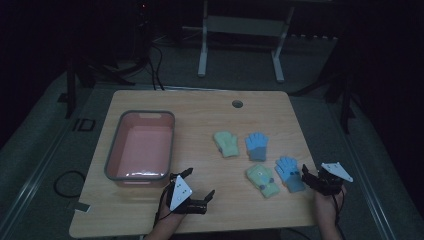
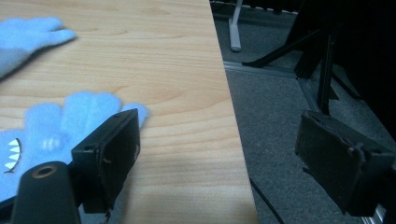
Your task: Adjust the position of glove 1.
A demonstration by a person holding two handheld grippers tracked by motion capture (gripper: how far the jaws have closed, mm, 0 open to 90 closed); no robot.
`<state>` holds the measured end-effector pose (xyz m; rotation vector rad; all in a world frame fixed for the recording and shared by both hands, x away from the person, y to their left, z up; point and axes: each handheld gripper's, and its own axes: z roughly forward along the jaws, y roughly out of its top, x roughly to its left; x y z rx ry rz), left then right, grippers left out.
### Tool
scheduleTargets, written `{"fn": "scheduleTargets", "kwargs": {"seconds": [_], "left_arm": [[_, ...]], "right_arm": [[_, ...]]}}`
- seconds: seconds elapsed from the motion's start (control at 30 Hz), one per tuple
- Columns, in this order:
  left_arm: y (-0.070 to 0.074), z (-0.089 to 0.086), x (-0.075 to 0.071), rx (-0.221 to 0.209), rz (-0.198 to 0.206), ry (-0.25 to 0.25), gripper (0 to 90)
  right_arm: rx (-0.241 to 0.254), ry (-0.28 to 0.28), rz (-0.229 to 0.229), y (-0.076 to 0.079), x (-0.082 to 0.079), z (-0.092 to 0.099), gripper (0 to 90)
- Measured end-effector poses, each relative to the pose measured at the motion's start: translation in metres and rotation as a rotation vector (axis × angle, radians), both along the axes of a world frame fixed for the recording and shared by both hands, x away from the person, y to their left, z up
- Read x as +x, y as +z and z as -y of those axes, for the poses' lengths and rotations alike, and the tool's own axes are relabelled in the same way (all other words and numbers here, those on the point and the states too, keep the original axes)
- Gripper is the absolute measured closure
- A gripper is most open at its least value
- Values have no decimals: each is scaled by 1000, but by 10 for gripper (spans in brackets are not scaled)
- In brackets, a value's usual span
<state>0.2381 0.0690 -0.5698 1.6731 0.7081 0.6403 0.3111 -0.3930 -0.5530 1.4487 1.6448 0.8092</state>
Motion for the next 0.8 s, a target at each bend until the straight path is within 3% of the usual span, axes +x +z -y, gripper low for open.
{"fn": "scheduleTargets", "kwargs": {"seconds": [0.1,0.13,0.2,0.27,0.47,0.57,0.6,0.7,0.8], "left_arm": [[0,0,0,-1,-3,1,11],[0,0,0,-1,-4,1,11],[0,0,0,0,-3,1,11],[0,0,0,-1,-3,1,12],[0,-1,1,-10,-6,-1,11],[0,0,0,-6,-1,-1,11],[0,0,0,-5,0,-1,11],[0,0,0,-3,-1,0,11],[0,0,0,-2,-1,0,11]], "right_arm": [[-13,-5,-6,0,0,-1,140],[-49,3,-20,-1,1,-4,139],[-69,10,-22,-1,1,-6,139],[-69,9,-27,-1,2,-6,139],[-41,19,-57,3,5,-6,137],[-11,63,-76,9,7,-7,137],[-2,99,-111,13,9,-9,136],[6,117,-139,19,11,-13,135],[4,130,-126,28,12,-19,133]]}}
